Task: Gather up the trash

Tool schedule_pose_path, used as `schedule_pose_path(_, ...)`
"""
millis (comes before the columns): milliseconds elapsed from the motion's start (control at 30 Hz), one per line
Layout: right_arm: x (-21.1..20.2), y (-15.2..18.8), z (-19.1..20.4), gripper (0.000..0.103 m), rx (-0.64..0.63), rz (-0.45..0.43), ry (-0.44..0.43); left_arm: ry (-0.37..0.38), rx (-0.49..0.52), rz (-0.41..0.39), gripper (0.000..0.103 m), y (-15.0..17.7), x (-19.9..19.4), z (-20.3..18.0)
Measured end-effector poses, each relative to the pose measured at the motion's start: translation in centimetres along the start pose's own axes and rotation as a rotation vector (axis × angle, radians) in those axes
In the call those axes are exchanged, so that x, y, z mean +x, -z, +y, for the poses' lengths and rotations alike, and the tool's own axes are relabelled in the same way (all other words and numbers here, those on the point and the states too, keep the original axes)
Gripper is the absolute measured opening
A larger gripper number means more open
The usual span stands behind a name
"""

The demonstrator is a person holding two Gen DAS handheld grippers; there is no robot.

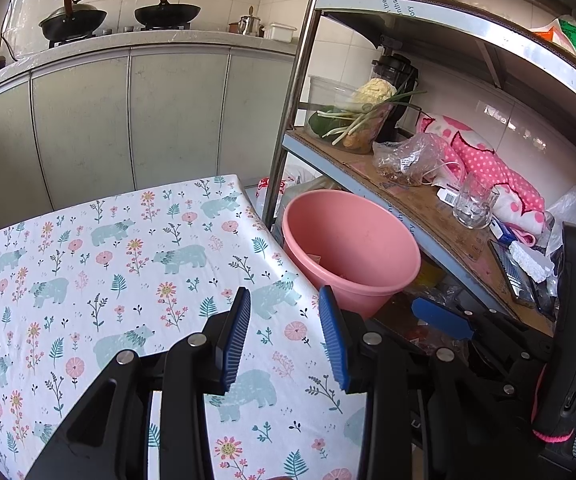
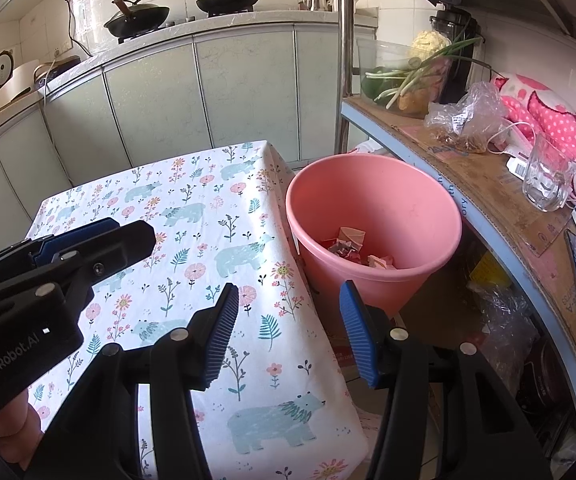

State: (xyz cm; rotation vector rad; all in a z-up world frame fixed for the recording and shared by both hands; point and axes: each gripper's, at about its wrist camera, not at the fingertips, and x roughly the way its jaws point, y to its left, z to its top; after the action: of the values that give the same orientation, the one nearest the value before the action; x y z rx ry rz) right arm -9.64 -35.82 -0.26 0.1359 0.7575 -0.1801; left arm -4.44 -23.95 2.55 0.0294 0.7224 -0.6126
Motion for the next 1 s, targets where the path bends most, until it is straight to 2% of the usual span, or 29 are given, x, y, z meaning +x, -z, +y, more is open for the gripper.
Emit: schedule_pose_path(1000,-0.39,-0.32,0.51,0.053,-0.015,-0.006,-0.001,0.003,0.000,0.000,0.035,0.07,-0.26,0.11)
